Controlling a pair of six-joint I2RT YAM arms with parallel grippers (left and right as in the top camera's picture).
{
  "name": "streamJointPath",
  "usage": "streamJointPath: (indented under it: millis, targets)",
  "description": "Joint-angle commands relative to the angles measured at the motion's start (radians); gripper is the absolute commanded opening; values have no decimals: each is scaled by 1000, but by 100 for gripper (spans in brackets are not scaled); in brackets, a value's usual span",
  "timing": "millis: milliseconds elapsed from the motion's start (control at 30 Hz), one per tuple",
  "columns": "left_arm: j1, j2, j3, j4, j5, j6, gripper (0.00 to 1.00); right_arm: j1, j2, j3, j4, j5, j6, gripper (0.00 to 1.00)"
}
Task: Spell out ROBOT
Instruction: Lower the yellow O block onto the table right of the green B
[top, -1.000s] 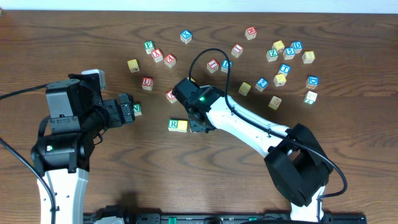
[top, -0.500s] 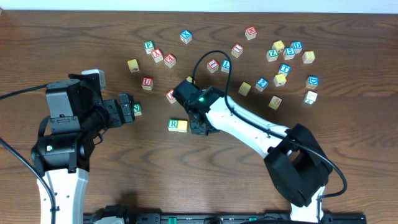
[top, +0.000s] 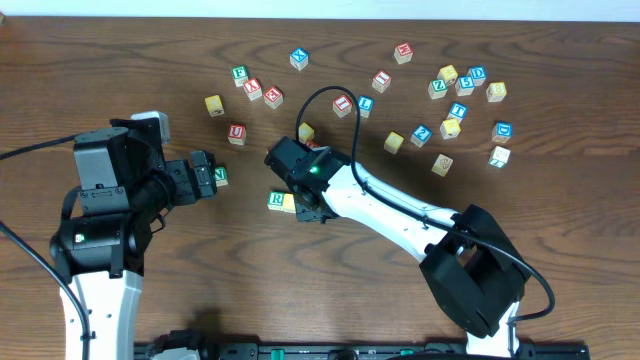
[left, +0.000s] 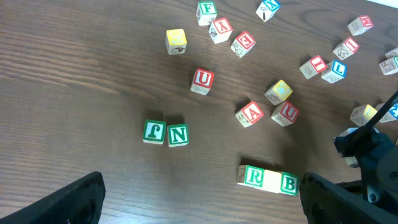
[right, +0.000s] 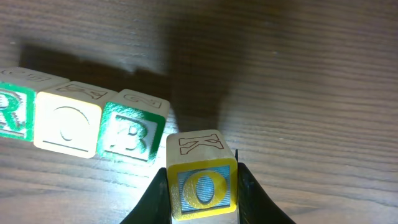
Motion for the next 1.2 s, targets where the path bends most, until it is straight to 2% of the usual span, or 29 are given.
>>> streamJointPath:
  millis: [0, 233, 1167]
  targets:
    - [4, 2, 22, 0, 12, 14, 98, 4, 3, -6, -10, 60, 14, 1]
    - [4, 2, 22, 0, 12, 14, 98, 4, 3, -6, 5, 150, 13, 1]
    - [4, 2, 22, 0, 12, 14, 98, 27, 9, -82, 92, 150, 36, 1]
